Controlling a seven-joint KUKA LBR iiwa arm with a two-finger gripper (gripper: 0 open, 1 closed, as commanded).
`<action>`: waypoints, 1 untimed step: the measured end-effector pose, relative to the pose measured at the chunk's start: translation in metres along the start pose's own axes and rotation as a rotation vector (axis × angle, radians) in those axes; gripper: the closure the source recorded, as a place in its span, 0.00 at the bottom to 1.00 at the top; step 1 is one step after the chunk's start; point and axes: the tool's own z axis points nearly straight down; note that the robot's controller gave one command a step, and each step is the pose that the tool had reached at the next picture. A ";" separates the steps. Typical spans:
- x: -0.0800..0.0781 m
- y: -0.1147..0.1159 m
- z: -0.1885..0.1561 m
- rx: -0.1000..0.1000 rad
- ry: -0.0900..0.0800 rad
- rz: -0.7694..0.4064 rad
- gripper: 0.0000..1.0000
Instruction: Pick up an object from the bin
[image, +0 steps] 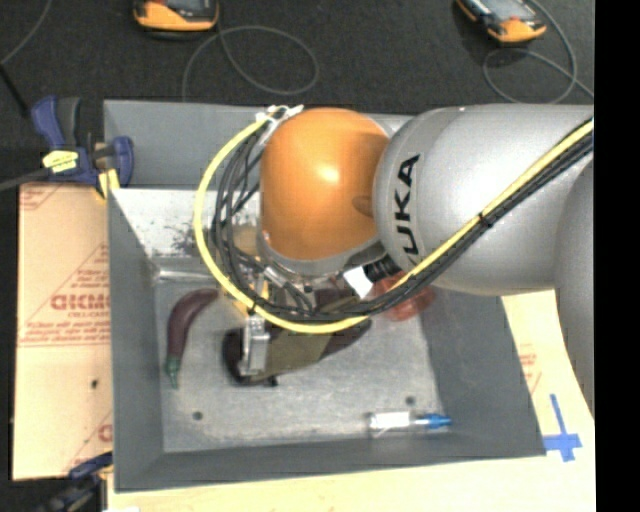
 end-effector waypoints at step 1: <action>-0.002 -0.001 -0.005 -0.002 -0.008 0.004 0.00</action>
Offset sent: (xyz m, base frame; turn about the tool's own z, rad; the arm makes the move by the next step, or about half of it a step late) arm -0.0188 -0.0641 -0.0981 -0.2025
